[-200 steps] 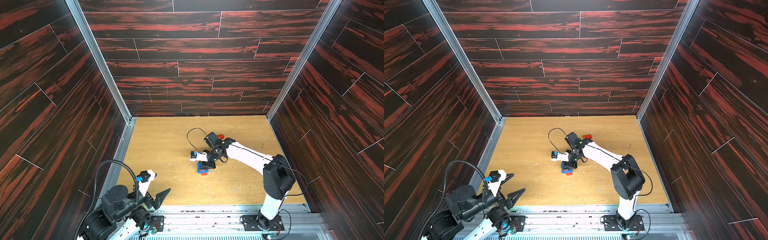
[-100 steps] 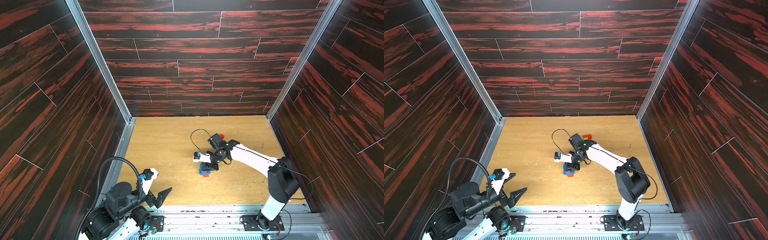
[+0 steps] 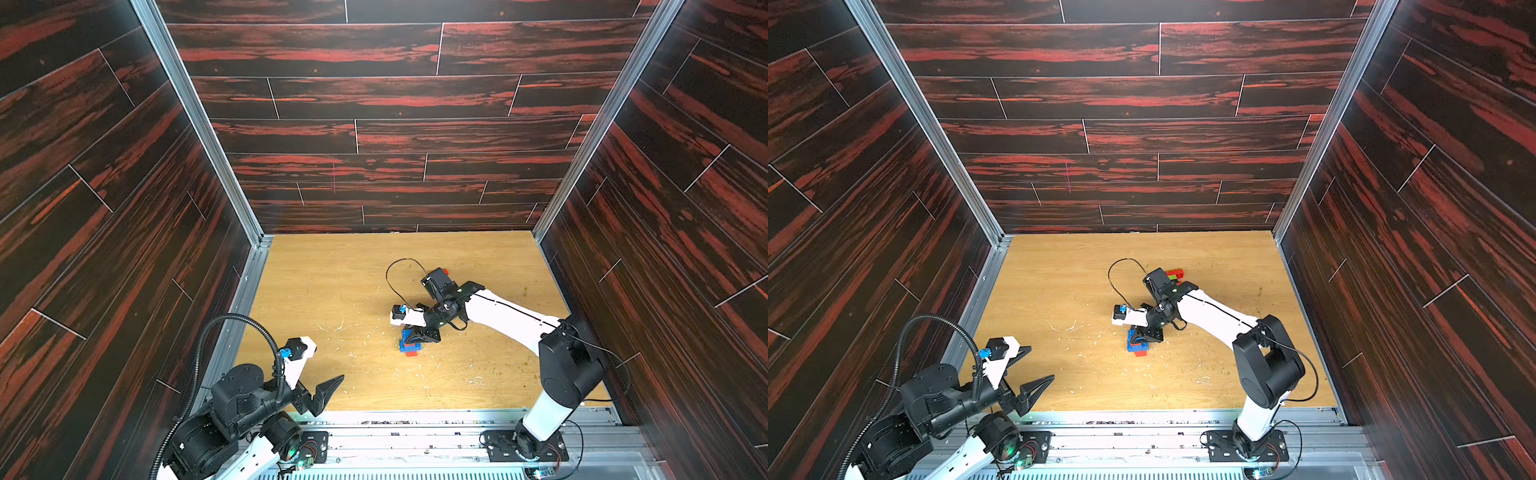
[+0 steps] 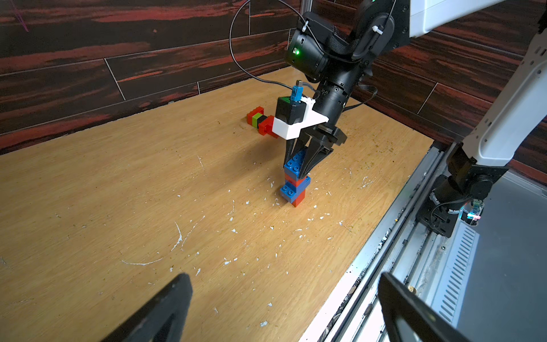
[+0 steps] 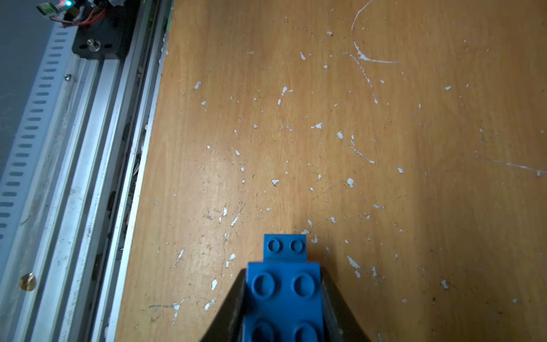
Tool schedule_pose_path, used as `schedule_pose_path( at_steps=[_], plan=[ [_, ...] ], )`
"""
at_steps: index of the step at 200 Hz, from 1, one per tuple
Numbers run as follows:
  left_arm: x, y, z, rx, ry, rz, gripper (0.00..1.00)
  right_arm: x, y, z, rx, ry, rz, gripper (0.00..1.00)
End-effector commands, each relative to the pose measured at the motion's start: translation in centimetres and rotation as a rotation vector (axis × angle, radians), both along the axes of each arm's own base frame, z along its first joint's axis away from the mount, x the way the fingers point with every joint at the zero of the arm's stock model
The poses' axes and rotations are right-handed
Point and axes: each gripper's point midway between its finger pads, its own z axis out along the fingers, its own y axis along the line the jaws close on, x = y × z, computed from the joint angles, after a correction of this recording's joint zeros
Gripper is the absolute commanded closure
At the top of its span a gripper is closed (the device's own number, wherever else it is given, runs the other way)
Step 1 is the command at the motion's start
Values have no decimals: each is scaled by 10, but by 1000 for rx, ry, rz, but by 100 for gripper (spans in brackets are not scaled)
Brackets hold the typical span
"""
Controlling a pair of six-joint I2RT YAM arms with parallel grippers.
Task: Assemble the letter f with lego
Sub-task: Pick up the lego brick from the center of the board.
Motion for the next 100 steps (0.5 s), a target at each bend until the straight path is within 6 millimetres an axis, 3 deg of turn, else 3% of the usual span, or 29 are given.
schedule_pose_path(
  at_steps=[1, 61, 83, 100],
  plan=[
    [1, -2, 3, 6, -2, -7, 0, 3, 13, 11, 101, -31, 38, 66],
    [14, -4, -4, 66, 7, 16, 0, 11, 20, 15, 133, -71, 40, 66],
    [34, -4, -6, 143, -43, 57, 0, 10, 19, 28, 134, -76, 50, 66],
    [44, -4, 5, 151, -79, 82, 0, 9, 17, 42, 139, -74, 61, 66]
  ],
)
